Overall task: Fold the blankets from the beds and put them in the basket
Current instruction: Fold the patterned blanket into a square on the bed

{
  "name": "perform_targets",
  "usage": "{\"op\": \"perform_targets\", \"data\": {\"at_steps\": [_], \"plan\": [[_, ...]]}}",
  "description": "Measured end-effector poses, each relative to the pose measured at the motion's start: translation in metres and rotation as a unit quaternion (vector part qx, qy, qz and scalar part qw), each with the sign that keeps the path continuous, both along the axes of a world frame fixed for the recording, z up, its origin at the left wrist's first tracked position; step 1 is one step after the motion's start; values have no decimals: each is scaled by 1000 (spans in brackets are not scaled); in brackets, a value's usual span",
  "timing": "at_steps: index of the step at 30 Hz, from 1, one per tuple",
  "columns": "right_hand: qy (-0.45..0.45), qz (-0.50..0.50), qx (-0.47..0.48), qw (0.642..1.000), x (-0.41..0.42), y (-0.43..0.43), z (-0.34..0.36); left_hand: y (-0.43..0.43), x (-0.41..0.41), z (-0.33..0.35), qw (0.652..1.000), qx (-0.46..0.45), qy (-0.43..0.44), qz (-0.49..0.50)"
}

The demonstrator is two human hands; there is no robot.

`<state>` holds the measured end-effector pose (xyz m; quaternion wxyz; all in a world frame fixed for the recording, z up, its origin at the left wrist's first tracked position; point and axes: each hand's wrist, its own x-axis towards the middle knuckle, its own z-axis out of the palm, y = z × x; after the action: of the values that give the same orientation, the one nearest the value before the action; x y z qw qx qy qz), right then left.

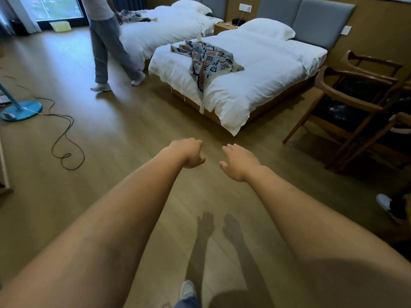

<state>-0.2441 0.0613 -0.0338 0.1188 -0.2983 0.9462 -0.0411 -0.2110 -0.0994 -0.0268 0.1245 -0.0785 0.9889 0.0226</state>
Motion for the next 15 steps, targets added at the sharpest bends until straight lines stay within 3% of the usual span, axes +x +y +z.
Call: {"op": "perform_targets", "data": {"at_steps": [15], "plan": [[-20,-5,20,1000,-241,-89,-17,-95,-247,-23,999,-4,-36,-10]]}}
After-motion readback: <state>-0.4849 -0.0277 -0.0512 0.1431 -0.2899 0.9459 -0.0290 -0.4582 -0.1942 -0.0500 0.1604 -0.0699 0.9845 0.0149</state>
